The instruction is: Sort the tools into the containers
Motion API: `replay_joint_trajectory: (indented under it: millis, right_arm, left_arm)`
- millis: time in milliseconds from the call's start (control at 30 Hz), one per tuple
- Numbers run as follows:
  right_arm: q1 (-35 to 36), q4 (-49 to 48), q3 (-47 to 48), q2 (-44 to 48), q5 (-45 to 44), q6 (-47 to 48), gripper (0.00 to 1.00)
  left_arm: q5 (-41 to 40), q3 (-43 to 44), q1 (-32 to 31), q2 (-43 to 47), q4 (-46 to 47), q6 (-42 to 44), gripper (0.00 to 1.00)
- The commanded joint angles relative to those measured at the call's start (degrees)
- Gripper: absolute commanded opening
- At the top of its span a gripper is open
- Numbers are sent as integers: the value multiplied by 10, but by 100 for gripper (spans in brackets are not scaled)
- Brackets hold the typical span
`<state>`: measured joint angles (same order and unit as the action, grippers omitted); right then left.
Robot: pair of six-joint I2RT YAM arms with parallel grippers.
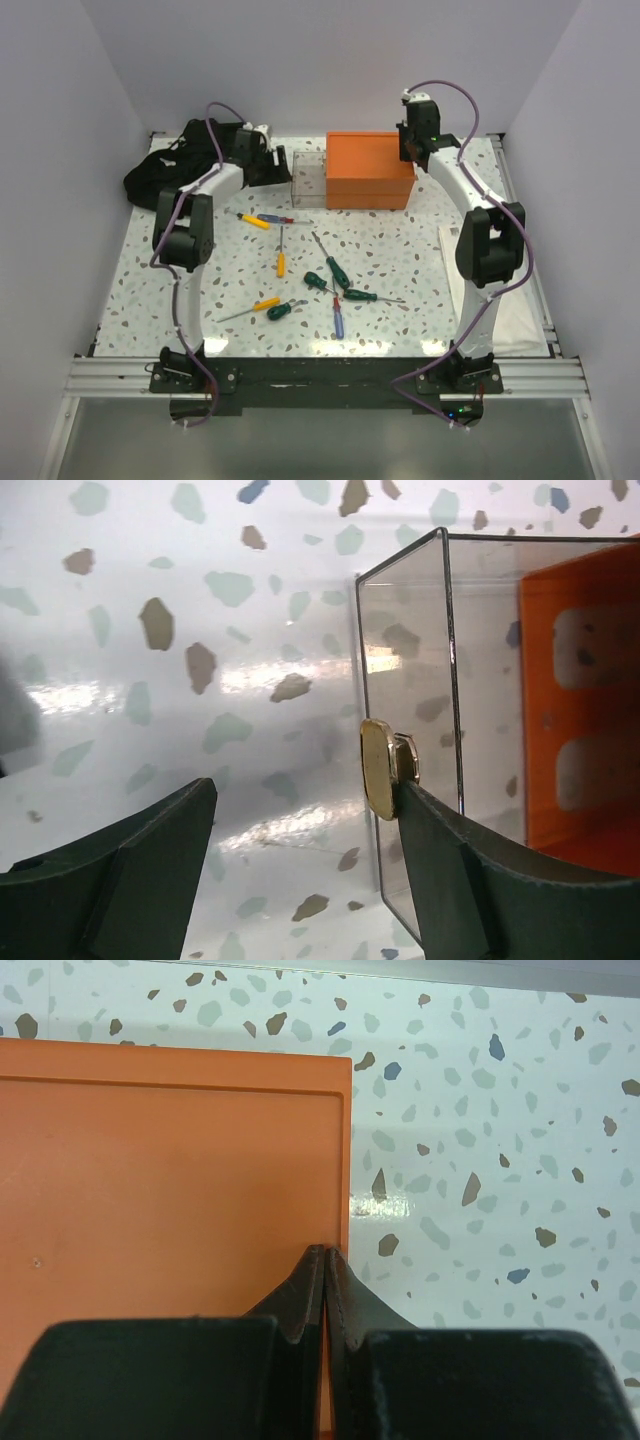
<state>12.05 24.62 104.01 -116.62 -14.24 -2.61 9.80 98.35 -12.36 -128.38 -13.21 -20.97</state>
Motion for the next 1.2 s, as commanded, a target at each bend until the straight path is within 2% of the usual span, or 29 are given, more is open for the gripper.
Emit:
replay_joint_trajectory:
  millis: [0, 233, 400, 467, 533, 567, 600, 733, 767, 800, 833, 900, 933, 1100, 1167]
  right_arm:
    - [-4, 81, -15, -31, -8, 1, 0]
    - [-5, 79, -14, -36, -2, 1, 0]
    - [-4, 76, -13, -36, 6, 2, 0]
    - [-4, 76, -14, -34, 7, 3, 0]
    - [-4, 76, -17, -32, 7, 3, 0]
    - [-4, 76, -19, -31, 6, 3, 0]
    - [-4, 75, -21, -31, 7, 4, 0]
    - [-3, 75, -21, -31, 12, 5, 0]
    - [-4, 75, -21, -30, 15, 5, 0]
    - [-4, 75, -21, -31, 15, 6, 0]
    - [-4, 75, -21, -29, 18, 6, 0]
    - [-4, 75, -21, -27, 22, 9, 0]
    - [-4, 76, -21, -26, 23, 9, 0]
    - [-4, 75, -32, -19, 25, 10, 1]
    - [-4, 73, -38, -18, 27, 11, 1]
  left_arm:
    - [-40, -13, 21, 43, -28, 31, 77]
    - [-35, -21, 29, 71, -14, 35, 79]
    - [43, -32, 29, 132, 37, 62, 86]
    - [107, -53, 29, 160, 67, 118, 88]
    - [176, -70, 35, 199, 69, 212, 91]
    - [250, -87, 37, 210, 59, 260, 91]
    - [265, -95, 39, 228, 46, 329, 90]
    - [327, -96, 51, 237, -81, 471, 83]
    - [337, -87, 55, 234, -108, 495, 82]
    - [347, -80, 61, 225, -141, 562, 80]
    - [357, -72, 64, 219, -209, 597, 76]
    - [354, -44, 73, 198, -281, 697, 74]
    - [347, -36, 77, 191, -328, 719, 73]
    - [324, -3, 97, 159, -408, 870, 74]
    - [304, 8, 97, 149, -432, 903, 75]
